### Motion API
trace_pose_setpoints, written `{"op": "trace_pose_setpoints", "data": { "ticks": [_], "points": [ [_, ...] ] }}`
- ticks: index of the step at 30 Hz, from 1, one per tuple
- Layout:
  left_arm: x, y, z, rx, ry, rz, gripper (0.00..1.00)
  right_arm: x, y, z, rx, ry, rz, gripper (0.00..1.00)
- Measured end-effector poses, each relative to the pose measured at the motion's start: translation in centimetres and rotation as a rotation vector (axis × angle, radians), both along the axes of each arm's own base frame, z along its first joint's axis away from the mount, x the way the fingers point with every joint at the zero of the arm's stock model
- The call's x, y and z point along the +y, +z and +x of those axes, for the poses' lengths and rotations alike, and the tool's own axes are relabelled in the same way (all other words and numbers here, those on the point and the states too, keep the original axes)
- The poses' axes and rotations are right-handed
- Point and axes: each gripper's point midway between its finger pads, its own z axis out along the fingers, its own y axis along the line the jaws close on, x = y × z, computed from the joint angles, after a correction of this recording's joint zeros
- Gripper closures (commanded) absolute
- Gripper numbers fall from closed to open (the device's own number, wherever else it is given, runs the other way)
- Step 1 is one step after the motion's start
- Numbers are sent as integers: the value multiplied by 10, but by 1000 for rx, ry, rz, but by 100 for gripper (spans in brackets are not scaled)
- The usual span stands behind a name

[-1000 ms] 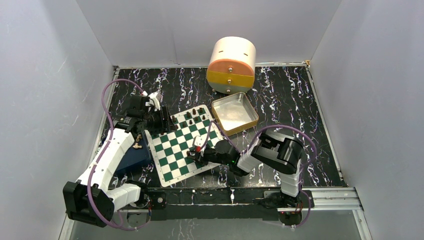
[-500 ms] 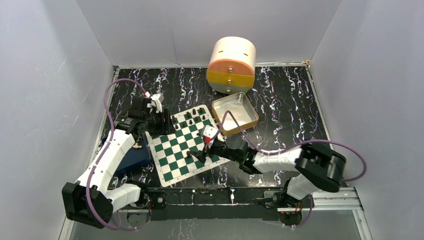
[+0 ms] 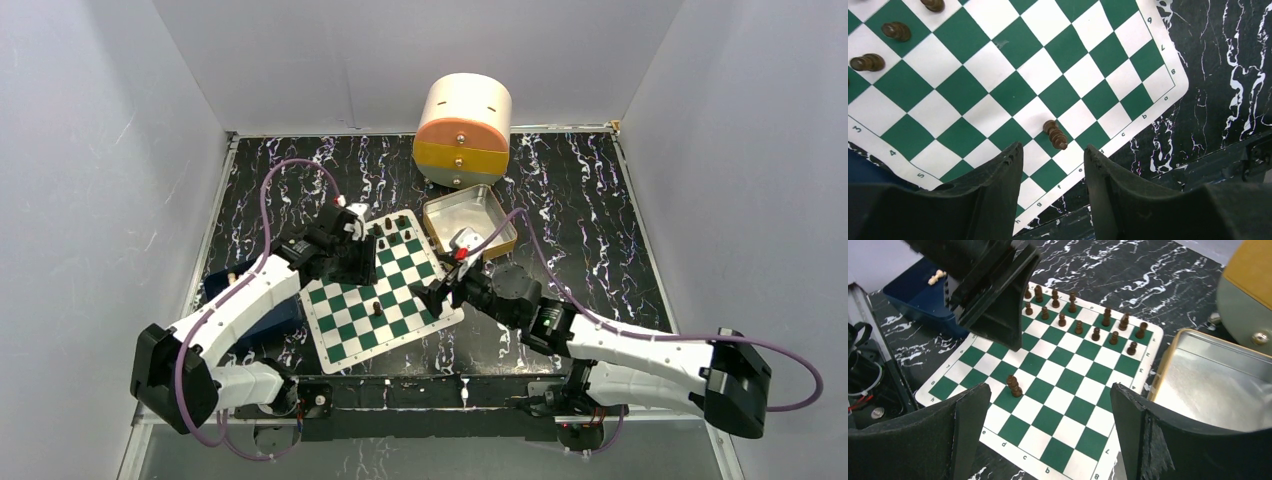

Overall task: Set up the chess pieces on the board
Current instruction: Place the chess piece on the chessboard, then pick up the chess piece from the chessboard.

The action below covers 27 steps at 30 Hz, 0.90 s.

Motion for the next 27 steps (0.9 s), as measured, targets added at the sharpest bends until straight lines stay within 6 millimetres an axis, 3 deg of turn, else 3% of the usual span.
{"op": "trace_pose_setpoints", "data": {
  "ticks": [10, 27],
  "points": [
    [-24, -33, -5, 13, -22, 92, 57, -40, 28, 9, 4, -162, 78, 1],
    [-26, -60, -20, 41, -47, 189, 62, -57, 11, 18, 14, -255, 20, 1]
  ]
}}
